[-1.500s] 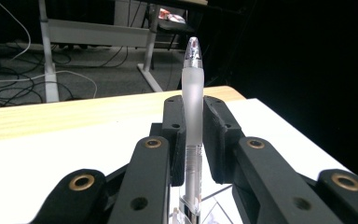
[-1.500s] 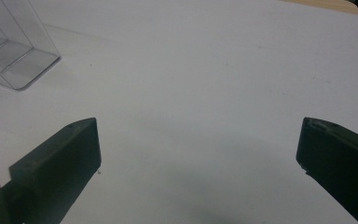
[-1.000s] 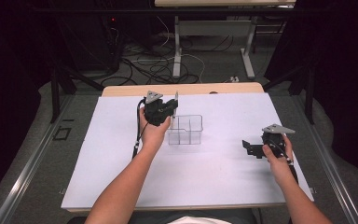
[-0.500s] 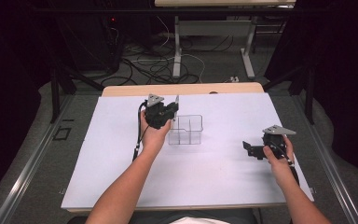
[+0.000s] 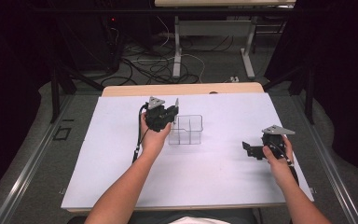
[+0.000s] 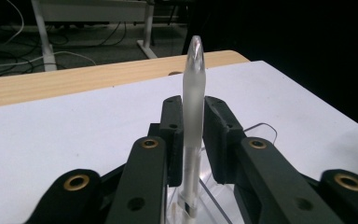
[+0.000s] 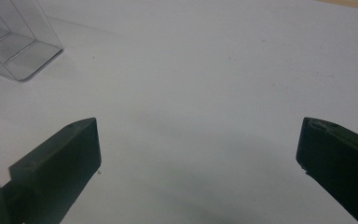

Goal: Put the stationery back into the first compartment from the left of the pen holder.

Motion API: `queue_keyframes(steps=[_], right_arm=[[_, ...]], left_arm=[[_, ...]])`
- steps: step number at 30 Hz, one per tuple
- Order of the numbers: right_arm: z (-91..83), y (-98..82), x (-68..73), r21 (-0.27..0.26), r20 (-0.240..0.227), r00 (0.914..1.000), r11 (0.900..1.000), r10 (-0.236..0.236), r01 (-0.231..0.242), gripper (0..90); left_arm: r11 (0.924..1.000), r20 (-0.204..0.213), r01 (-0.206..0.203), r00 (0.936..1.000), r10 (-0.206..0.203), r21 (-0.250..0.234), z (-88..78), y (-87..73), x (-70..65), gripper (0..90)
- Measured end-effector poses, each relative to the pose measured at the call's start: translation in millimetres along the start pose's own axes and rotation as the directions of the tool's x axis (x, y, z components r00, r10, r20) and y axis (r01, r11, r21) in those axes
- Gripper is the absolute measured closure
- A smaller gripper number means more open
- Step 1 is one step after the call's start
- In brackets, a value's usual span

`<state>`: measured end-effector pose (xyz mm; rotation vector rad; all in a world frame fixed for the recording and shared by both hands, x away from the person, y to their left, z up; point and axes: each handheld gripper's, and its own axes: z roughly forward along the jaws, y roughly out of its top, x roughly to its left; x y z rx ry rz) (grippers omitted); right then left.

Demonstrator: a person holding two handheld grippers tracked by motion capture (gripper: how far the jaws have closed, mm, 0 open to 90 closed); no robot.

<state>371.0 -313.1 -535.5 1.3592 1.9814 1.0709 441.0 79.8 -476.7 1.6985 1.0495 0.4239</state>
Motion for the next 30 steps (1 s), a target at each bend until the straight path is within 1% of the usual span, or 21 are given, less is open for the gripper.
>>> queue_keyframes(steps=[1,2,3,4,5,8,9,10,11,12,13,14,16,19,20,21,22,23,27,28,30], right_arm=[[0.1,-0.1,0.1,0.0,-0.002,1.0,1.0,0.0,0.0,0.0],[0.0,-0.1,0.1,0.0,-0.002,1.0,1.0,0.0,0.0,0.0],[-0.2,-0.2,0.4,0.001,-0.002,1.0,1.0,0.005,-0.005,0.0],[-0.2,-0.4,0.3,0.002,-0.001,1.0,1.0,0.005,-0.005,0.0],[0.1,-0.6,-0.2,0.002,0.003,1.0,1.0,-0.002,0.002,0.0],[-0.2,-0.3,0.3,0.002,0.0,1.0,1.0,0.005,-0.005,0.0],[-0.4,-0.2,0.3,0.002,-0.001,1.0,1.0,0.005,-0.005,0.0],[-0.6,-0.1,0.3,0.002,0.0,1.0,1.0,0.005,-0.005,0.0],[-0.8,-0.2,0.1,0.002,0.001,1.0,1.0,0.005,-0.005,0.0],[-0.9,-0.2,0.0,0.002,0.001,1.0,1.0,0.005,-0.005,0.0],[-1.0,-0.3,-0.3,0.002,0.002,1.0,1.0,0.003,-0.003,0.0],[-0.7,-0.7,-1.3,0.0,0.005,1.0,1.0,-0.008,0.008,0.0],[-1.2,-0.7,-1.3,0.002,0.004,1.0,1.0,-0.004,0.004,0.0],[-1.6,-0.3,-0.4,-0.002,0.005,1.0,1.0,0.001,-0.001,0.0],[-1.7,-0.3,-0.2,-0.001,0.005,1.0,1.0,0.001,-0.001,0.0],[-1.6,-0.4,-0.2,-0.001,0.005,1.0,1.0,0.0,0.0,0.0],[-1.6,-0.4,-0.2,-0.001,0.005,1.0,1.0,-0.002,0.002,0.0],[-1.7,-0.3,0.4,0.0,0.005,1.0,1.0,0.002,-0.002,0.0],[-1.7,0.0,0.2,-0.002,0.009,0.9999,1.0,-0.009,0.009,0.0],[-1.5,0.0,0.5,-0.002,0.008,1.0,1.0,-0.005,0.005,0.0],[-1.3,-0.1,0.7,-0.001,0.005,1.0,1.0,-0.006,0.006,0.0]], left_arm=[[1.0,0.006,-0.005,1.0,0.005,-0.002,-1.3,0.0,0.2,76.4],[0.9999,0.011,0.01,0.9999,-0.01,-0.002,-2.5,0.2,-1.0,75.0],[0.9999,0.014,0.011,0.9998,-0.011,-0.005,-4.1,0.8,-1.3,74.6],[0.9999,0.017,0.001,0.9999,-0.001,-0.014,-5.5,1.5,-1.2,74.0],[0.9998,0.021,0.009,0.9997,-0.009,-0.018,-7.2,2.1,-2.0,73.2],[0.9995,0.042,0.007,0.9991,-0.006,-0.03,-11.4,4.1,-2.7,67.4],[0.9995,0.043,0.017,0.9989,-0.016,-0.027,-13.2,4.4,-3.8,65.4],[0.9995,0.045,0.014,0.9989,-0.012,-0.029,-15.1,4.9,-3.9,63.1],[0.9997,0.044,0.0,0.999,0.001,-0.025,-17.9,5.2,-3.2,61.2],[0.9996,0.045,0.009,0.9989,-0.008,-0.025,-20.2,5.0,-3.7,59.4],[0.9996,0.047,-0.004,0.9989,0.005,-0.027,-22.7,5.0,-2.7,56.6],[0.9997,0.047,-0.003,0.9989,0.004,-0.022,-25.6,4.8,-2.4,54.3],[0.9994,0.042,-0.022,0.9988,0.023,-0.027,-32.3,4.5,-0.3,49.7],[0.9977,0.015,-0.059,0.9981,0.06,-0.034,-42.5,2.9,4.4,38.9],[0.9972,0.008,-0.061,0.9981,0.061,-0.043,-46.1,1.8,6.4,36.6],[0.9974,0.014,-0.057,0.9982,0.058,-0.043,-50.0,1.0,9.0,34.1],[0.9977,0.023,-0.054,0.9982,0.055,-0.042,-54.0,0.0,11.5,32.7],[0.9971,0.021,-0.06,0.9979,0.061,-0.047,-57.9,-1.2,13.8,32.6],[0.9948,-0.021,-0.086,0.9961,0.085,-0.055,-75.7,-5.7,22.4,29.5],[0.9947,-0.033,-0.087,0.9958,0.086,-0.055,-80.2,-6.7,24.9,28.9],[0.9939,-0.041,-0.089,0.9954,0.086,-0.066,-89.2,-9.4,30.5,28.8]])
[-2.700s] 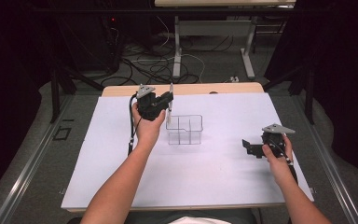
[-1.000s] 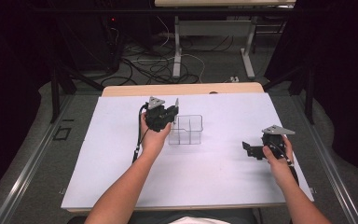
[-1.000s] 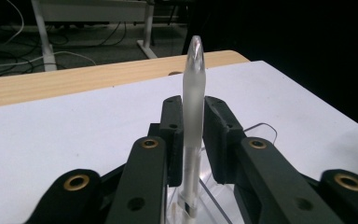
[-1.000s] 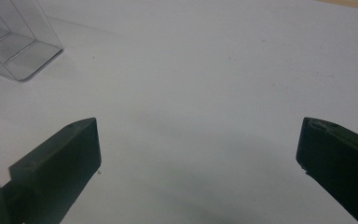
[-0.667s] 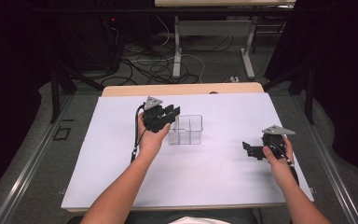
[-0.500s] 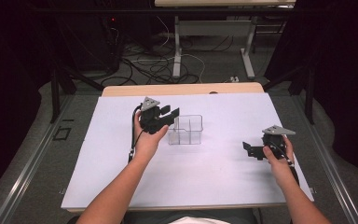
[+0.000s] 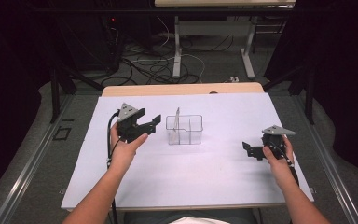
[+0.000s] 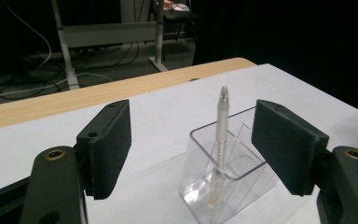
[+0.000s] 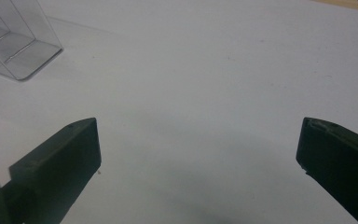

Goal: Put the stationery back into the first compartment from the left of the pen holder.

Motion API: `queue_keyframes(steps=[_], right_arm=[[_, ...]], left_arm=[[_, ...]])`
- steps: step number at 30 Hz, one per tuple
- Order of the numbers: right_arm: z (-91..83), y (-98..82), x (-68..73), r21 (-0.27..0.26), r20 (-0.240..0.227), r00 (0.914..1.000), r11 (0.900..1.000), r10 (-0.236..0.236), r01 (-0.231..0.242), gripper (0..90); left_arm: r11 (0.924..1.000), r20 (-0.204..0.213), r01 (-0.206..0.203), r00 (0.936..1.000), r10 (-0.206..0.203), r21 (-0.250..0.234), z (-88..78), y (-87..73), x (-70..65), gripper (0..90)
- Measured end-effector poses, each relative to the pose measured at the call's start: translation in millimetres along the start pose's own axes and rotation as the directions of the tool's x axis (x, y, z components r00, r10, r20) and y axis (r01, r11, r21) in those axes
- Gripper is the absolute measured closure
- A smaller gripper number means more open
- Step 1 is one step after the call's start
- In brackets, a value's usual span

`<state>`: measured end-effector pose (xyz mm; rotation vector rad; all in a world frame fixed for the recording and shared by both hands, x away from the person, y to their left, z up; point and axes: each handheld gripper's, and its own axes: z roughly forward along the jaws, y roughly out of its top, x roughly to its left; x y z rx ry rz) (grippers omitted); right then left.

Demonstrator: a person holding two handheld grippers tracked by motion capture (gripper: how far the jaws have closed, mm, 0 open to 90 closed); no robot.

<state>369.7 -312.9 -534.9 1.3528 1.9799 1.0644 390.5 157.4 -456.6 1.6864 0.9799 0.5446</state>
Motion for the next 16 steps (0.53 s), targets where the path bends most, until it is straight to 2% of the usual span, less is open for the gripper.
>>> queue_keyframes(steps=[2,3,4,7,10,12,16], right_arm=[[0.0,0.1,0.4,0.001,0.001,1.0,1.0,0.003,-0.003,0.0],[0.1,0.0,0.3,0.0,0.002,1.0,1.0,0.002,-0.002,0.0],[0.0,0.0,0.4,0.001,0.002,1.0,1.0,0.001,-0.001,0.0],[-0.1,0.4,1.3,0.0,0.001,1.0,1.0,-0.002,0.002,0.0],[0.0,0.3,1.5,0.001,0.002,1.0,1.0,-0.005,0.005,0.0],[-0.2,0.3,1.9,0.004,0.004,1.0,1.0,-0.005,0.005,0.0],[0.3,-0.1,1.8,0.006,0.004,1.0,1.0,-0.004,0.004,0.0]], left_arm=[[0.9999,-0.016,0.01,0.9998,-0.01,0.002,-8.5,-2.8,6.3,27.7],[0.9993,-0.019,0.036,0.9992,-0.036,0.011,-12.7,-4.3,9.2,26.5],[0.9981,-0.015,0.059,0.9981,-0.059,0.018,-16.3,-5.9,12.7,25.3],[0.9958,-0.008,0.087,0.9962,-0.087,0.029,-25.4,-12.9,24.3,24.5],[0.9913,-0.038,0.123,0.9918,-0.122,0.045,-31.8,-23.2,36.0,16.8],[0.9896,-0.072,0.129,0.9896,-0.124,0.064,-35.5,-31.5,44.3,15.6],[0.9816,-0.115,0.168,0.981,-0.157,0.092,-40.1,-47.2,58.7,5.5]])
